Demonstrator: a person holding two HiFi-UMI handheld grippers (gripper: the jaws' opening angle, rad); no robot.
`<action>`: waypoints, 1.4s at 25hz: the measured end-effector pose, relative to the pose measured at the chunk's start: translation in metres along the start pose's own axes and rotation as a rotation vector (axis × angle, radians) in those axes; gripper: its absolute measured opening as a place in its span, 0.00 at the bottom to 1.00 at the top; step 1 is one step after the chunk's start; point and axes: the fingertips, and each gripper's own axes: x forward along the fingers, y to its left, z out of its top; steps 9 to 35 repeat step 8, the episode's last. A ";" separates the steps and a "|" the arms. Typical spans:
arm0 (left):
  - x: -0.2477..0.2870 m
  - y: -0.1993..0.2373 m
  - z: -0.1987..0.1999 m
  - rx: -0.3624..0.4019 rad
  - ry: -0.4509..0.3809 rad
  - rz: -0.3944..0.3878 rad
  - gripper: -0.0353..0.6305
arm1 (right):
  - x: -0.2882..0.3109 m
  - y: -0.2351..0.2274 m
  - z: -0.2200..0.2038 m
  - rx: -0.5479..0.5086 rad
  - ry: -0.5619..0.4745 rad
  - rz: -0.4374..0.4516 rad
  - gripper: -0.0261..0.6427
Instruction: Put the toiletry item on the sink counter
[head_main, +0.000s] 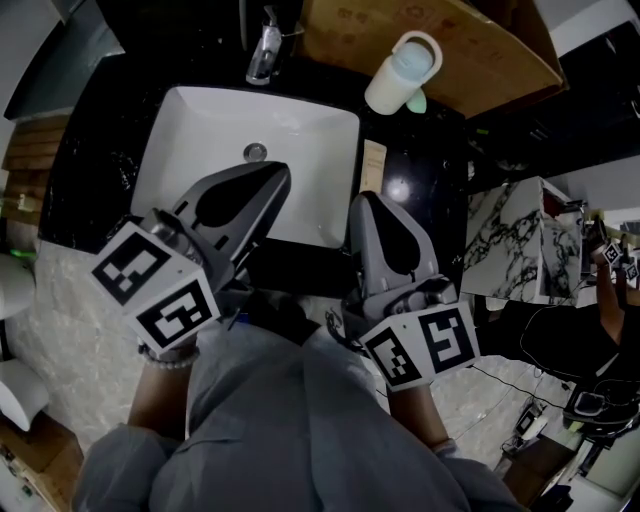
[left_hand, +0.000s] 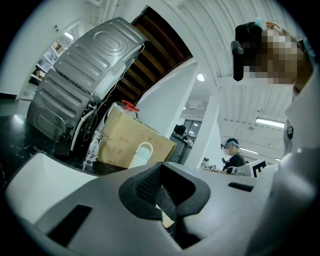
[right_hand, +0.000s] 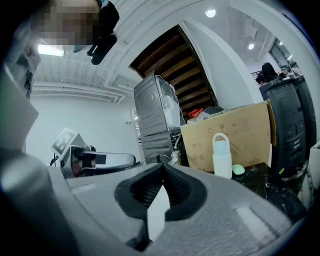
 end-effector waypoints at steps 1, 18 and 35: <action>0.000 0.000 0.000 -0.001 0.001 -0.001 0.06 | 0.000 0.000 -0.001 -0.002 0.002 0.002 0.04; -0.002 -0.001 -0.001 -0.004 -0.003 -0.003 0.06 | -0.001 0.004 -0.002 0.005 0.005 0.007 0.04; -0.002 -0.001 -0.001 -0.004 -0.003 -0.003 0.06 | -0.001 0.004 -0.002 0.005 0.005 0.007 0.04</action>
